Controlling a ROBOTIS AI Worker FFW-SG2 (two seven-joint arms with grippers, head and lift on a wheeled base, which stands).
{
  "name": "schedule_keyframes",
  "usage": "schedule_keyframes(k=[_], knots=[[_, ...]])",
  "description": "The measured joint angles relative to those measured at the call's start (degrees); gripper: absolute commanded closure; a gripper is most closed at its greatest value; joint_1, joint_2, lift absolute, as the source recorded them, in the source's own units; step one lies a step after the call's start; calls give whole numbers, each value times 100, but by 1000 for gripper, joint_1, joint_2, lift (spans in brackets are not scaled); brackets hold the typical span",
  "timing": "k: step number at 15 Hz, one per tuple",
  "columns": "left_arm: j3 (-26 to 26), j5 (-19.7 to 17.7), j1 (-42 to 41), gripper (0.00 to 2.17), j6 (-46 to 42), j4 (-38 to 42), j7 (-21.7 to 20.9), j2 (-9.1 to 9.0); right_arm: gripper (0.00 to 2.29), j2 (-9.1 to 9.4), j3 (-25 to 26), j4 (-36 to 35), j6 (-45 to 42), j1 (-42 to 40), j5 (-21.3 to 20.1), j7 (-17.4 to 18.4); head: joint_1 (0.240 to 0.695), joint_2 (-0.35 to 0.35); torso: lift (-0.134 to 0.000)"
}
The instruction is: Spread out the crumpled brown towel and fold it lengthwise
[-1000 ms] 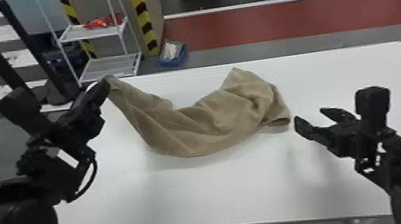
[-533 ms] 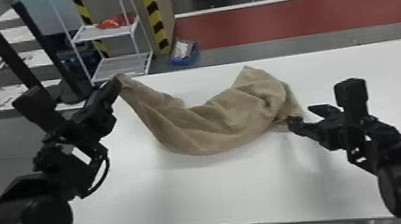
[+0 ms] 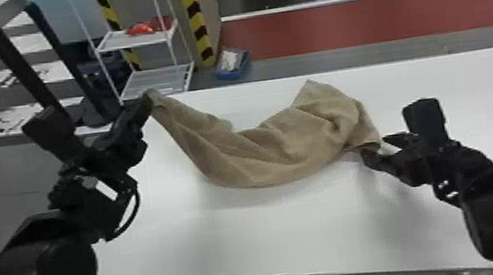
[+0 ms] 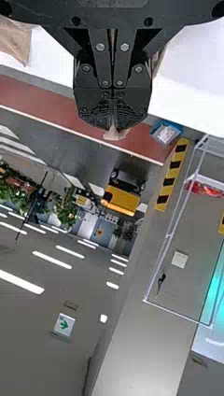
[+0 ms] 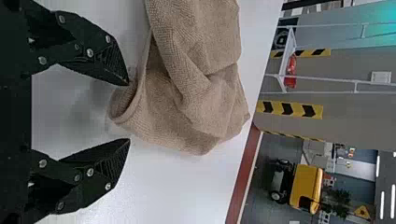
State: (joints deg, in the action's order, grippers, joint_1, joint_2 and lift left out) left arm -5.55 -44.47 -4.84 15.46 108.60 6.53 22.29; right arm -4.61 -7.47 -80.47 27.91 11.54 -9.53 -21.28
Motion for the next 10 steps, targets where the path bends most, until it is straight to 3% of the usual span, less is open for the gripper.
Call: schedule_keyframes(k=[4,7,10], knots=[[2,0,10,1349,-5,-6,6,1,1781,-3,18,300,-74,230,61,-52,695,163,-120],[-2,-1,10,1349,-82,-6,61,18,1865,-7,62,186,-312,125,99,-95,692,169,-120],[-65,-120,-4,1349,-208,60,124,121,1865,-42,230,-516,-201,-138,226,-101,675,174,-120]])
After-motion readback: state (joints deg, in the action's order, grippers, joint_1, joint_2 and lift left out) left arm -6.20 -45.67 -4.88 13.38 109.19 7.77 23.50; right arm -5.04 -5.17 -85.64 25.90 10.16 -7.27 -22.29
